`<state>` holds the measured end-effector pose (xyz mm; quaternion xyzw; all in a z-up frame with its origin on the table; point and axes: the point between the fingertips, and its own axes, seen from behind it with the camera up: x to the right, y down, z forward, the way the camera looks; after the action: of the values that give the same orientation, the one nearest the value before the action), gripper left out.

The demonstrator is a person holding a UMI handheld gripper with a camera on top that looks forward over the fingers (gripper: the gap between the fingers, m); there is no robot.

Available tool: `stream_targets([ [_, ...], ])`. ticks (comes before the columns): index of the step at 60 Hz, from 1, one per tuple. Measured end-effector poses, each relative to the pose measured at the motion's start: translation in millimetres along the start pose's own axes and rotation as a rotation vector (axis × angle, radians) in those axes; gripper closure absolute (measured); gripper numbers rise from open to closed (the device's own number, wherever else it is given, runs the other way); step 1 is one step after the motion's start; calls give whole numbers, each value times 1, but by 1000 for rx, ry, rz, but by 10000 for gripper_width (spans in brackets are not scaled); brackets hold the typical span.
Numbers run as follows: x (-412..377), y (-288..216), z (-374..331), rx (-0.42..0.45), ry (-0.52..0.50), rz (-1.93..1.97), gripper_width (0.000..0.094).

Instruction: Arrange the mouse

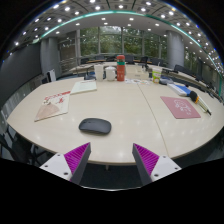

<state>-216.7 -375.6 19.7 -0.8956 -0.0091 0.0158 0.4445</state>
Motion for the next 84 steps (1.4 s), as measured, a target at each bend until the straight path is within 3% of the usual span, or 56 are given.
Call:
stream_targets([
  [42, -34, -71, 140, -3, 58, -82, 105],
  [48, -38, -78, 153, 0, 47, -66, 208],
  [55, -45, -83, 163, -3, 24, -40, 460],
  [69, -47, -86, 166, -2, 13, -75, 594],
  [77, -52, -95, 157, -4, -19, -73, 618],
  [84, -49, -159, 118, 110, -49, -43, 617],
])
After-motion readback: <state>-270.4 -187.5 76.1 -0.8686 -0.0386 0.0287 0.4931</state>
